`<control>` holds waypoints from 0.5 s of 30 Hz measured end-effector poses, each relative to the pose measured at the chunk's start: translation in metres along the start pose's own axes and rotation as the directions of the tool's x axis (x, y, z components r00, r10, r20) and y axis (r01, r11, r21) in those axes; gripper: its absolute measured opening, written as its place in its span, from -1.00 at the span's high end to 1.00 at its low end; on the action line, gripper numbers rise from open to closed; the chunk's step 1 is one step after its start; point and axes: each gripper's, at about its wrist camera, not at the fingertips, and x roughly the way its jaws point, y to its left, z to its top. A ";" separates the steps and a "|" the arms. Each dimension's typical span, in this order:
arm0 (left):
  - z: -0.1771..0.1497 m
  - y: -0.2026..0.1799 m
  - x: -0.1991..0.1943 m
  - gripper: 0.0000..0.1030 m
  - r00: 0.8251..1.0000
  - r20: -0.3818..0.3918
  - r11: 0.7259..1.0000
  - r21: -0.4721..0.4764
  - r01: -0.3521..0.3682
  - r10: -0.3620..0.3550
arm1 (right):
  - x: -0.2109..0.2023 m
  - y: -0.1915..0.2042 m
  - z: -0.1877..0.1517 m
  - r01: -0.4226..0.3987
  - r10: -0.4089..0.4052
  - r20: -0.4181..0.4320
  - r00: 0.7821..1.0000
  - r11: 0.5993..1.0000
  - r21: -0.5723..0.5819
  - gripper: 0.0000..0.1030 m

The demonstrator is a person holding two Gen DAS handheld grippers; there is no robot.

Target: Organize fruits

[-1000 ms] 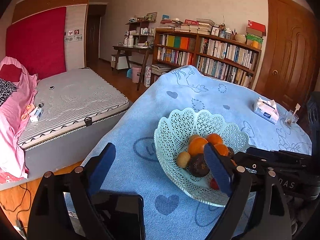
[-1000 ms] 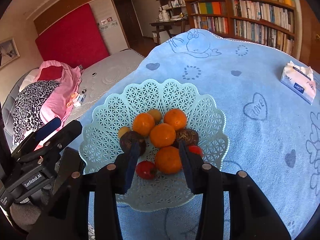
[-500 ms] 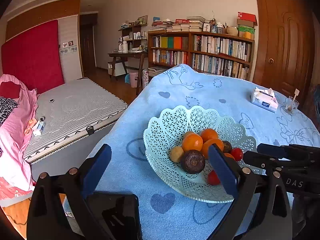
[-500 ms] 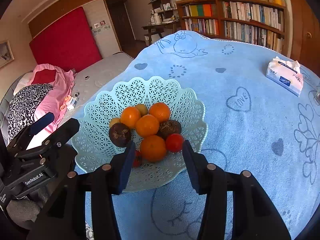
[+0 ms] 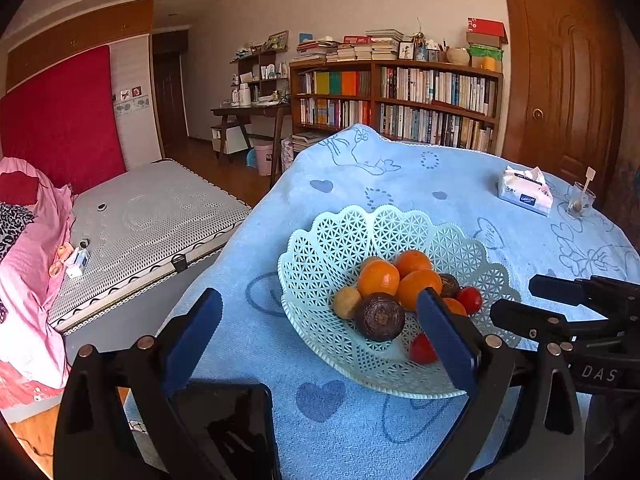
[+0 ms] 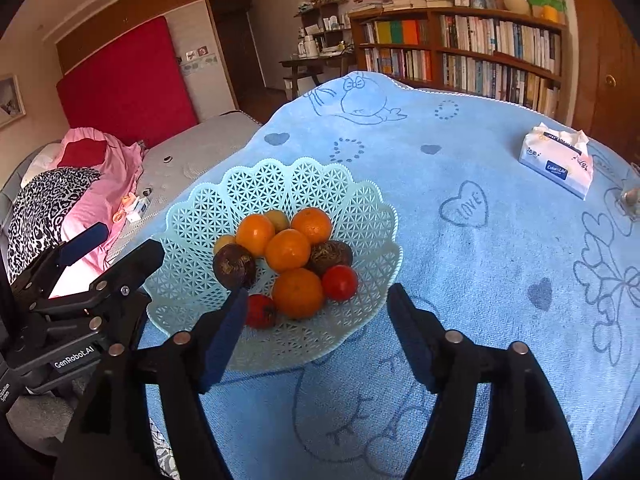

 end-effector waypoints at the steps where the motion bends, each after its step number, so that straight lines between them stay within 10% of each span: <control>1: 0.000 0.000 0.000 -0.94 1.000 0.000 1.000 0.002 0.000 0.000 | -0.001 0.001 -0.001 0.005 -0.005 0.007 1.000 1.000 -0.007 -0.63; 15: -0.004 -0.003 -0.003 -0.94 1.000 0.014 0.999 0.040 -0.025 0.025 | -0.006 0.018 -0.011 0.077 -0.073 0.039 0.997 0.988 -0.135 -0.90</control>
